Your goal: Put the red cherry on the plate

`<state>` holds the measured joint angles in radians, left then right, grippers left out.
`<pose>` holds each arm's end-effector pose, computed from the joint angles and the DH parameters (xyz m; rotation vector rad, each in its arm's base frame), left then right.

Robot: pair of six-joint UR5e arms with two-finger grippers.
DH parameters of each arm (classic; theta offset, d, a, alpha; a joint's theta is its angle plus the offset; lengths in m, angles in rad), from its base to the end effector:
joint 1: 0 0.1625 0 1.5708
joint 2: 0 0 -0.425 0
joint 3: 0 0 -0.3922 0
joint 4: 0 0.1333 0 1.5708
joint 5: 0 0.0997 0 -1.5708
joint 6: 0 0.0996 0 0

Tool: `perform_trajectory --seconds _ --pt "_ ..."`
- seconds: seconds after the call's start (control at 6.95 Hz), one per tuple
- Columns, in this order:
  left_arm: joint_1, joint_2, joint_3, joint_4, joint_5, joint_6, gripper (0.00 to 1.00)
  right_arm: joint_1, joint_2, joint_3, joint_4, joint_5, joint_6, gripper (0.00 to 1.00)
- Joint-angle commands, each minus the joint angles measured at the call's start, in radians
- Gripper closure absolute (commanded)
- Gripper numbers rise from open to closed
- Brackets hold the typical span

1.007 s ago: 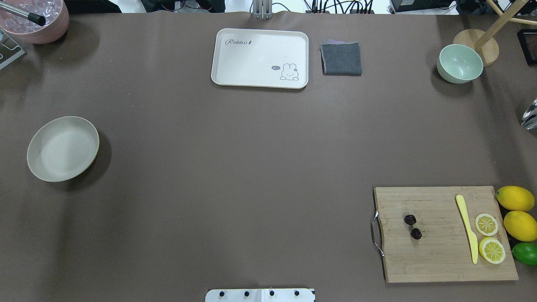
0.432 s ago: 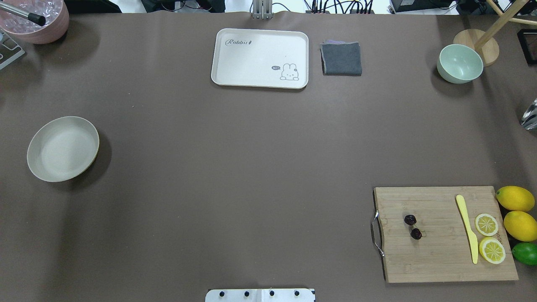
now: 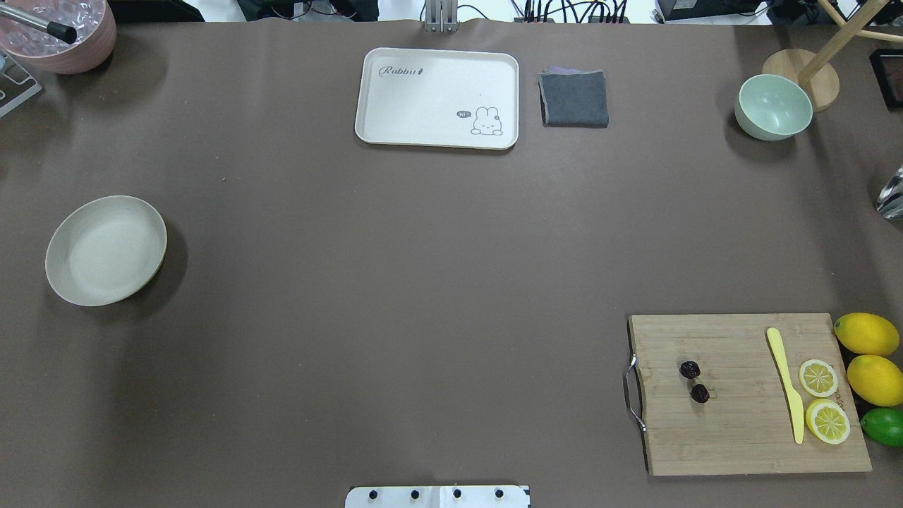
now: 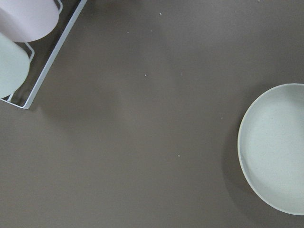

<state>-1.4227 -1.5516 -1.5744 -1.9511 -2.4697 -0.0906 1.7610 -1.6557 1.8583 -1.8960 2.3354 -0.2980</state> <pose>0.0189 -0.5020 0.6159 0.2317 0.9236 0.2170 0.1461 -0.4182 0.5906 0.0714 -0.7692 -0.0555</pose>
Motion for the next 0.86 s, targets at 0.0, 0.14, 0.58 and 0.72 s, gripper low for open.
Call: perform_trajectory --seconds 0.0,0.14,0.58,0.72 --pt "0.178 -0.044 0.063 -0.209 0.091 -0.286 0.02 0.000 -0.022 0.002 0.000 0.001 -0.009 0.00" --pt "0.227 -0.047 0.111 -0.300 0.100 -0.343 0.02 0.002 -0.027 -0.001 0.000 -0.001 -0.007 0.00" --pt "0.319 -0.056 0.207 -0.504 0.142 -0.487 0.03 0.002 -0.030 -0.007 0.020 -0.001 -0.007 0.00" --pt "0.329 -0.056 0.218 -0.528 0.143 -0.489 0.03 0.002 -0.032 -0.008 0.035 -0.002 -0.007 0.00"
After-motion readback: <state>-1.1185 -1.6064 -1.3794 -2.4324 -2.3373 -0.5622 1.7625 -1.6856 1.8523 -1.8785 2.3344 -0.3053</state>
